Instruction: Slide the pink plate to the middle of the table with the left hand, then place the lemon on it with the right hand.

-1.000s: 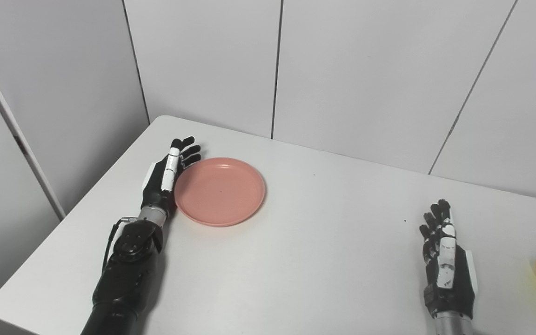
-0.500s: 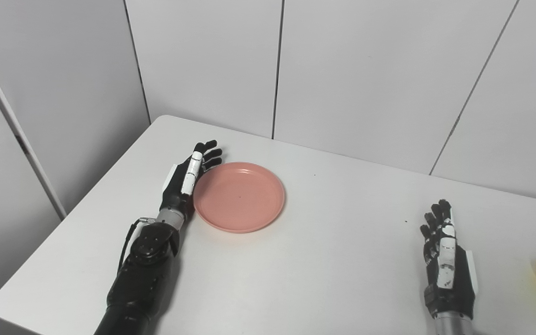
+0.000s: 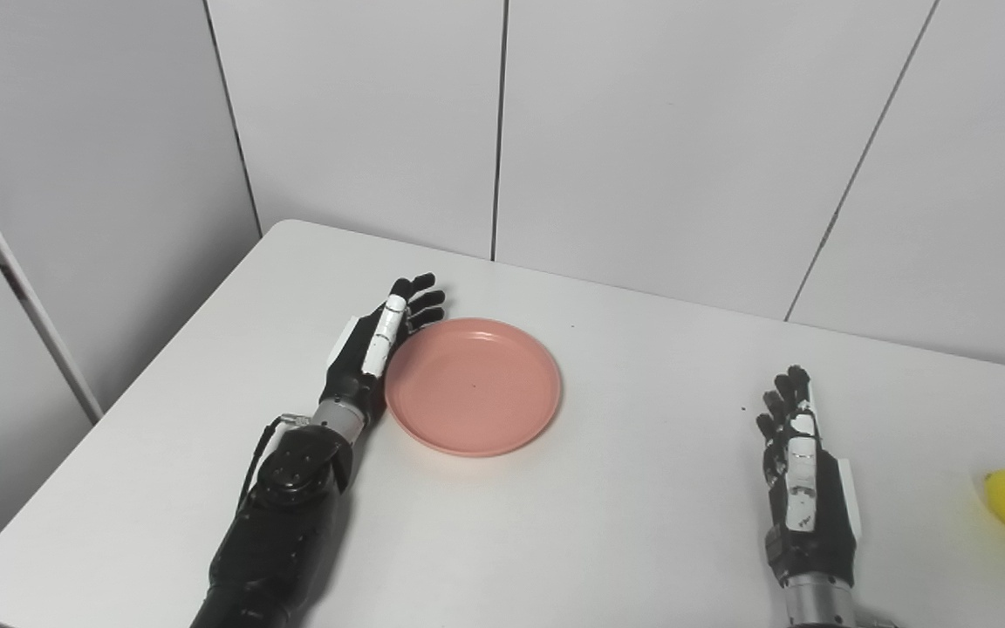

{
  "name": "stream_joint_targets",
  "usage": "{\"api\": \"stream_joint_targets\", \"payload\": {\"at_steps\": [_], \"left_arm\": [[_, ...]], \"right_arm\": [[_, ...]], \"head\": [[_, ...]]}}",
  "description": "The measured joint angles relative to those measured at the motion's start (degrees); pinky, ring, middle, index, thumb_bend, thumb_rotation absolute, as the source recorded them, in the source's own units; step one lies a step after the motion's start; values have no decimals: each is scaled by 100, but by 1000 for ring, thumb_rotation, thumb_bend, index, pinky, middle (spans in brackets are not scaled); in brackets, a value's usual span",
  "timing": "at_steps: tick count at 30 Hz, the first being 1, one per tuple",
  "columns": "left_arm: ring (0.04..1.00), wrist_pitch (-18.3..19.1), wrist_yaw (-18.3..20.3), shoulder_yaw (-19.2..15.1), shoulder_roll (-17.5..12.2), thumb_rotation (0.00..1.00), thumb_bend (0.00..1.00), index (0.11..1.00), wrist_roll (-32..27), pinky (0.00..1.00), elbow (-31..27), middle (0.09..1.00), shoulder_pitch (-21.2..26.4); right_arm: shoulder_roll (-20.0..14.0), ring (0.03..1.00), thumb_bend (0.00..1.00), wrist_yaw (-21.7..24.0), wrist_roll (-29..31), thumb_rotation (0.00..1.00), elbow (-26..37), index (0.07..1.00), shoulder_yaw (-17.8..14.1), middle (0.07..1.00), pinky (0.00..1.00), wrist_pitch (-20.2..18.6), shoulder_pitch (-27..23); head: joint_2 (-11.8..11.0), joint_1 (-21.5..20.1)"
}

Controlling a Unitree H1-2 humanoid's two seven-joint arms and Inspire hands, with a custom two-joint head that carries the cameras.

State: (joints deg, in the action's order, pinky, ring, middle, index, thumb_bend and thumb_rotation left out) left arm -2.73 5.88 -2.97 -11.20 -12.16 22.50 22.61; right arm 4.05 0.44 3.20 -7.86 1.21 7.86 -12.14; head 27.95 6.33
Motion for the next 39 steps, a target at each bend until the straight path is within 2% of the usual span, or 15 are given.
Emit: {"api": "stream_joint_targets", "payload": {"at_steps": [8, 16, 21, 25, 30, 32, 39], "left_arm": [[867, 177, 1, 94, 186, 1000, 628, 852, 1, 855, -191, 864, -17], [876, 529, 42, 259, 454, 1000, 589, 872, 51, 859, -481, 879, -54], [876, 567, 91, 357, 524, 1000, 583, 870, 100, 870, -528, 879, -67], [889, 568, 79, 405, 614, 1000, 617, 870, 208, 891, -590, 886, -118], [883, 562, 10, 417, 752, 1000, 608, 875, 312, 854, -623, 887, -149], [883, 579, -63, 413, 834, 1000, 599, 878, 349, 856, -708, 888, -190], [898, 619, -219, 463, 1186, 1000, 583, 901, 491, 892, -944, 903, -366]], "right_arm": [[21, 1000, 739, -24, -50, 1000, 36, 1000, 55, 1000, 1000, -148, 13], [72, 1000, 721, -46, -85, 1000, 52, 1000, 82, 1000, 1000, -174, 20], [85, 1000, 722, -67, -151, 1000, 69, 1000, 106, 1000, 1000, -182, 33], [122, 1000, 731, -108, -195, 1000, 63, 1000, 148, 1000, 1000, -182, 33], [165, 1000, 748, -120, -238, 1000, 57, 1000, 212, 1000, 1000, -212, 33], [180, 1000, 737, -122, -236, 1000, 57, 1000, 214, 1000, 1000, -243, 33], [244, 1000, 720, -122, -221, 1000, 65, 1000, 225, 1000, 1000, -252, 33]], "head": [[123, -228], [167, -317], [273, -589], [308, -852], [361, -1055], [404, -1221], [440, -1363]]}}
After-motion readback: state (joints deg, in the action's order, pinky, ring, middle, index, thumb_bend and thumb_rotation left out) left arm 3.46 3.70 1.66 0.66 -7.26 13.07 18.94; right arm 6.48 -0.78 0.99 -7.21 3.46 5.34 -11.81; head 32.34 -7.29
